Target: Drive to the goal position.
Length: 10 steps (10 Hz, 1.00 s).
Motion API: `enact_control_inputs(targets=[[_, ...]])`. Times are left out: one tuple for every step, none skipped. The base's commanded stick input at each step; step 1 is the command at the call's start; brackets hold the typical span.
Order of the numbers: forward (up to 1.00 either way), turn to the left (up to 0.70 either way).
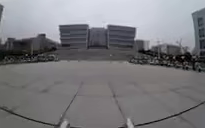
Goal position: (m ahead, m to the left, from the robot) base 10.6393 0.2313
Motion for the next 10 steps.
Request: enact_control_inputs(targets=[[1.00,-0.04],[1.00,-0.18],[1.00,-0.34],[1.00,-0.40],[1.00,-0.40],[1.00,-0.08],[1.00,0.00],[1.00,-0.15],[1.00,-0.31],[1.00,-0.02]])
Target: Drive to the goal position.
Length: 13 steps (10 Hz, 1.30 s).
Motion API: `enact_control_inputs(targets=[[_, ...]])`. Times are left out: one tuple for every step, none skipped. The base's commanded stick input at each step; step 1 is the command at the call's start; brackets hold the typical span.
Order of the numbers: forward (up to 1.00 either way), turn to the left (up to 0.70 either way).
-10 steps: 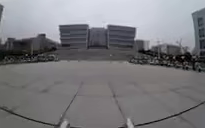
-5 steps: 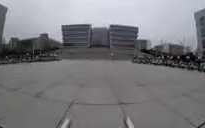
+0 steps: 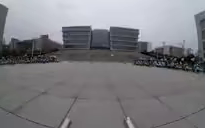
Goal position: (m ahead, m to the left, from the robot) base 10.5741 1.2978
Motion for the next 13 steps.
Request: enact_control_inputs(targets=[[1.00,0.00],[1.00,-0.18],[1.00,-0.38],[1.00,-0.40],[1.00,-0.28],[1.00,-0.02],[1.00,-0.14],[1.00,-0.37],[1.00,-0.18],[1.00,-0.03],[1.00,-0.36],[1.00,-0.40],[1.00,-0.40]])
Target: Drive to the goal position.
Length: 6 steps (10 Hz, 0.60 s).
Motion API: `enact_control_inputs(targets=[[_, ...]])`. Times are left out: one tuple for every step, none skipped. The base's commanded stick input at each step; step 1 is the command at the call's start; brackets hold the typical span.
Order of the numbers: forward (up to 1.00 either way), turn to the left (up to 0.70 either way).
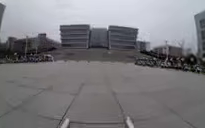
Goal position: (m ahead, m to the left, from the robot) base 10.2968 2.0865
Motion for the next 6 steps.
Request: enact_control_inputs(targets=[[1.00,-0.40],[1.00,-0.33],[1.00,-0.21],[1.00,-0.04],[1.00,-0.24],[1.00,-0.31]])
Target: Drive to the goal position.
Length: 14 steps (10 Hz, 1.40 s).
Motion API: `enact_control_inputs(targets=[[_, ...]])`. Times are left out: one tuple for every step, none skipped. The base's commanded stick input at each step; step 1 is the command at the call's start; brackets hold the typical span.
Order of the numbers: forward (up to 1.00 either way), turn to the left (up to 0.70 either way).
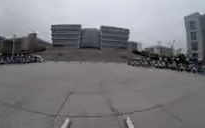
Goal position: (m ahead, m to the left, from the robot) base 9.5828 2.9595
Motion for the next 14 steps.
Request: enact_control_inputs(targets=[[1.00,-0.37],[1.00,-0.16],[1.00,0.00],[1.00,0.00],[1.00,0.00],[1.00,0.00],[1.00,0.00],[1.00,0.00],[1.00,0.00],[1.00,0.00],[1.00,0.00],[1.00,0.31],[1.00,0.38],[1.00,0.38]])
